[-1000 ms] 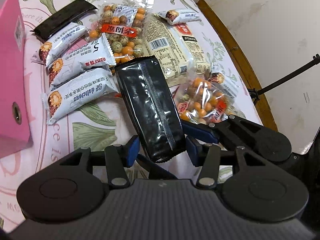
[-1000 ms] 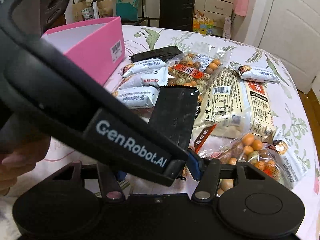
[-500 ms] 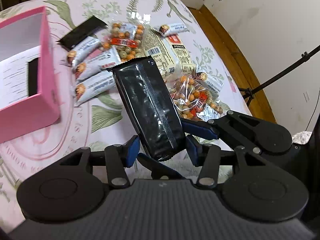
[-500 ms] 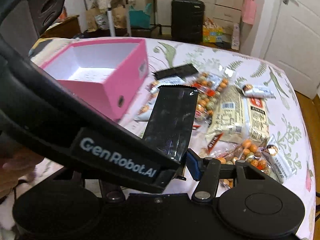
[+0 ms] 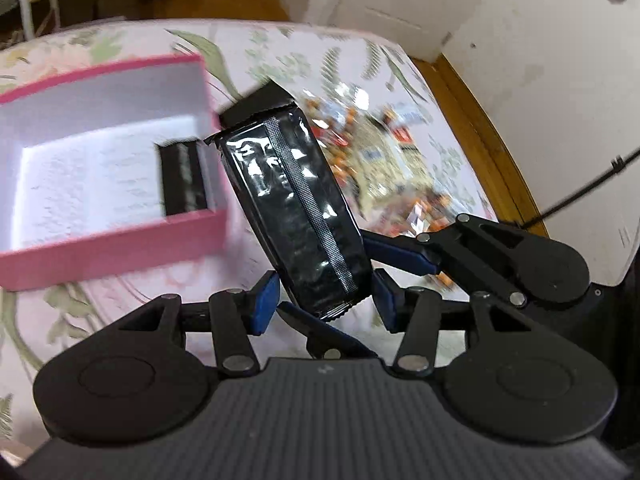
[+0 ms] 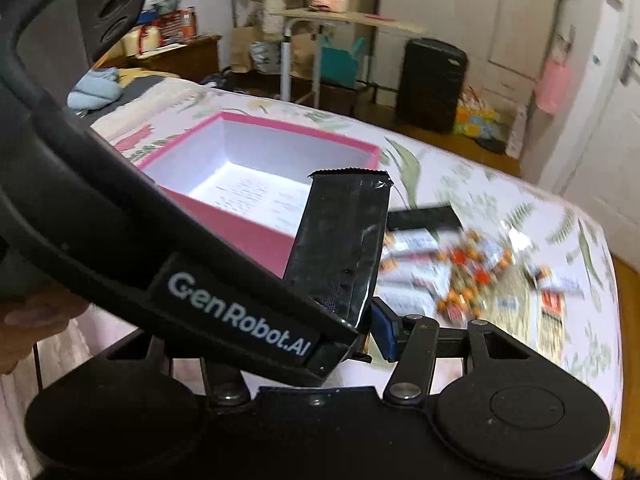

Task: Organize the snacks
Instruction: 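Lower the second black packet into the pink box and open both tools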

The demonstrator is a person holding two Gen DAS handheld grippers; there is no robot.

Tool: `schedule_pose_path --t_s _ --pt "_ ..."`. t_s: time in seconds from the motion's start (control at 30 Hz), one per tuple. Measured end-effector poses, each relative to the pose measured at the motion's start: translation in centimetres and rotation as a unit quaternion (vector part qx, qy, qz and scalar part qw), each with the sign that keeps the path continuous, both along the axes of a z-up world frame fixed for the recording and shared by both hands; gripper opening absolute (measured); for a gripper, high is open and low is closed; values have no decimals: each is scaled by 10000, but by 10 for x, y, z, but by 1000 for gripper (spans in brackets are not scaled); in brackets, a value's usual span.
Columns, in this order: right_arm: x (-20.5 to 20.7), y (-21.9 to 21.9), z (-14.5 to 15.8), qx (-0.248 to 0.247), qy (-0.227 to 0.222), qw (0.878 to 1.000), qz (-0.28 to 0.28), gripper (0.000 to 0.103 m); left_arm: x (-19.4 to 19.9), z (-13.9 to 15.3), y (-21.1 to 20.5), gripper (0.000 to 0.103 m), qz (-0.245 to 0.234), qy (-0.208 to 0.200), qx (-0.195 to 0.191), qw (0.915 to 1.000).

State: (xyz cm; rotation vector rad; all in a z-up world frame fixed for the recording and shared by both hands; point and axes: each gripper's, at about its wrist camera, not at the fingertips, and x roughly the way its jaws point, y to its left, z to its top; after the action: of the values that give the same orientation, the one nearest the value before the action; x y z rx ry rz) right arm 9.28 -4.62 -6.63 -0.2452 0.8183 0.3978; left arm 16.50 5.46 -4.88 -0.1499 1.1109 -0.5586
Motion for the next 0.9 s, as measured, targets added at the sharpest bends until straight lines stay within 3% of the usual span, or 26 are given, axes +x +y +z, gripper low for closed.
schedule_pose_path --t_s 0.1,0.27,0.4,0.5,0.63,0.9 --pt "16 16 -4 -5 -176 9996 204 59 14 -3 22 48 235 -150 -63 9996" --pt "46 39 -14 119 -101 9990 430 59 49 -16 52 48 447 -37 60 9990" --pt "75 57 -27 359 157 9981 475 59 83 -30 70 48 545 202 291 9979" --pt "96 70 -38 471 456 9969 445 59 106 -49 86 48 731 422 181 9963" --pt "127 81 -56 558 860 9930 594 59 121 -73 101 48 1036 529 97 9932" --pt "155 99 -83 482 1232 9901 468 61 144 -105 104 52 1329 770 187 9880"
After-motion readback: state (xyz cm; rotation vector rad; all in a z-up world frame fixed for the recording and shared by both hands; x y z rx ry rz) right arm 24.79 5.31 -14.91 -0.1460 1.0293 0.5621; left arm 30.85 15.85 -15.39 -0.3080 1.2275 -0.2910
